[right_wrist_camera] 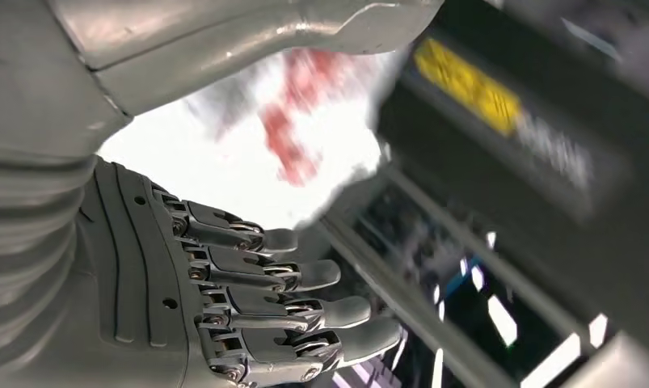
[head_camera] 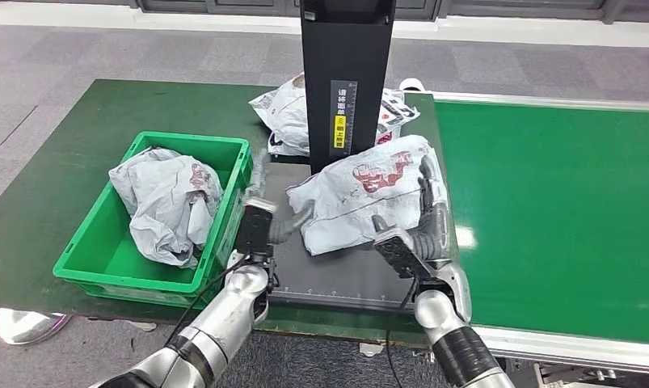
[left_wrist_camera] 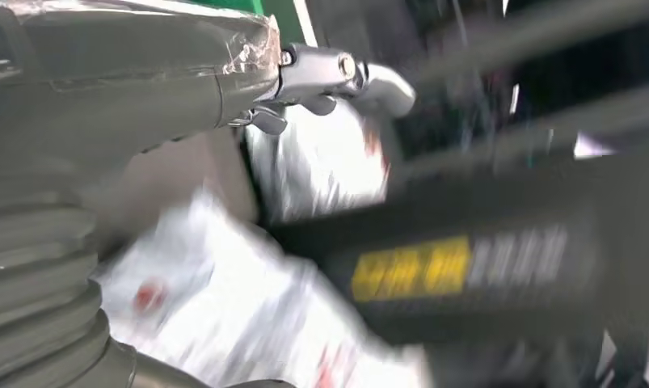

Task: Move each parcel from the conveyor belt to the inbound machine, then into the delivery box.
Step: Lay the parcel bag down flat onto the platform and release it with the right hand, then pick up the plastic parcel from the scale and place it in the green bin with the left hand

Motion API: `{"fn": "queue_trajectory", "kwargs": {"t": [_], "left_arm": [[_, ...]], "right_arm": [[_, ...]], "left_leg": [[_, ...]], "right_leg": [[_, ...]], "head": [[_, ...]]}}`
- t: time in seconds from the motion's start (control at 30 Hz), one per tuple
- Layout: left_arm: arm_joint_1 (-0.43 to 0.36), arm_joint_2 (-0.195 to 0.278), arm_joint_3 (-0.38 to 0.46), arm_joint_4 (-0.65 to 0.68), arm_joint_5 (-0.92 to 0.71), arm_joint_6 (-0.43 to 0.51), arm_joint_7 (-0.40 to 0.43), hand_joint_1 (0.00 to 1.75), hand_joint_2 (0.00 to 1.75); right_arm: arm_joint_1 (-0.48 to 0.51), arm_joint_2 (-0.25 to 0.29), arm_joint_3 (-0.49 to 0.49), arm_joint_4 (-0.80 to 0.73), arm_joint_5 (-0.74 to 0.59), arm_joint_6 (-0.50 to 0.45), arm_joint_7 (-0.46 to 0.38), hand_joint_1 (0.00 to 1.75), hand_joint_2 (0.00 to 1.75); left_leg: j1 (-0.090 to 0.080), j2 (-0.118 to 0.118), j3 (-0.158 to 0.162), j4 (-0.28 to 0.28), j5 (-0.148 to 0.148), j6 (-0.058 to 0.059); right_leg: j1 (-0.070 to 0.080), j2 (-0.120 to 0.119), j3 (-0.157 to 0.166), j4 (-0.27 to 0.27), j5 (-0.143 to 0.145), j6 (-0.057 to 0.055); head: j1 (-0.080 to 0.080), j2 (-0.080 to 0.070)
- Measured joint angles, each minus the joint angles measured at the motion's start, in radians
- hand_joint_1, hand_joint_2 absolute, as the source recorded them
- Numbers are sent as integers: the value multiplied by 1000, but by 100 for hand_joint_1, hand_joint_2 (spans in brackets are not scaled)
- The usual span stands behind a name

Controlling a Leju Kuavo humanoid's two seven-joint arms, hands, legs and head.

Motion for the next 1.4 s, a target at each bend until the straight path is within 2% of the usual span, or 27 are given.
{"fn": "queue_trajectory", "kwargs": {"t": [0.17,0.23,0.4,0.5,0.63,0.7,0.73,0.83,0.87,0.97,1.03,1.27,1.4], "left_arm": [[-51,-16,-120,145,-256,57,192,0,175],[-70,-17,-168,192,-325,63,266,0,175],[-107,-18,-243,260,-393,43,374,0,175],[-126,-17,-276,292,-449,-22,476,0,175],[-158,-9,-331,330,-564,-229,641,0,175],[-179,-6,-359,340,-596,-302,675,0,175],[-187,-5,-370,344,-602,-317,681,10,175],[-201,-3,-392,353,-612,-341,690,140,175],[-205,-2,-398,356,-619,-360,696,175,175],[-220,1,-411,364,-649,-427,723,175,175],[-227,6,-418,367,-674,-432,745,175,175],[-244,20,-421,371,-717,-388,776,175,175],[-243,25,-421,373,-743,-293,785,175,175]], "right_arm": [[21,0,-32,-43,-100,-18,-97,0,175],[29,0,-34,-63,-114,-15,-106,0,175],[35,0,-34,-95,-129,-7,-110,0,175],[41,0,-33,-122,-148,8,-116,0,175],[45,1,-23,-161,-168,45,-106,0,175],[44,3,-18,-170,-172,57,-103,0,175],[44,5,-16,-174,-173,59,-102,0,175],[44,8,-10,-181,-174,65,-102,0,175],[44,9,-9,-182,-174,69,-102,0,175],[44,10,-4,-189,-170,84,-94,0,175],[45,12,0,-202,-163,93,-80,0,175],[57,13,3,-251,-153,111,-54,0,175],[72,13,3,-275,-152,121,-51,0,175]], "left_leg": [[0,1,0,0,0,0],[0,1,0,0,0,0],[0,1,0,0,0,-1],[0,1,0,0,0,-1],[0,0,0,0,0,0],[0,-1,0,0,0,0],[0,-1,1,0,0,0],[0,-1,2,0,0,0],[0,-1,2,-1,0,0],[0,-1,3,-1,1,0],[0,-1,4,-1,1,-1],[1,0,6,-1,2,-2],[1,0,5,-1,2,-2]], "right_leg": [[0,2,0,0,1,0],[0,2,-1,0,1,0],[1,2,-1,0,1,0],[1,2,-1,0,1,0],[0,1,0,0,1,0],[0,-1,2,0,0,0],[0,-1,2,0,0,0],[0,-1,3,0,0,0],[0,-2,3,0,0,0],[0,-3,5,0,0,0],[0,-2,5,0,1,-1],[1,0,5,0,2,-2],[2,0,5,0,2,-2]], "head": [[0,0],[0,0],[0,0],[0,0],[0,0],[0,0],[0,0],[0,0],[0,0],[0,0],[0,0],[0,0],[0,0]]}}
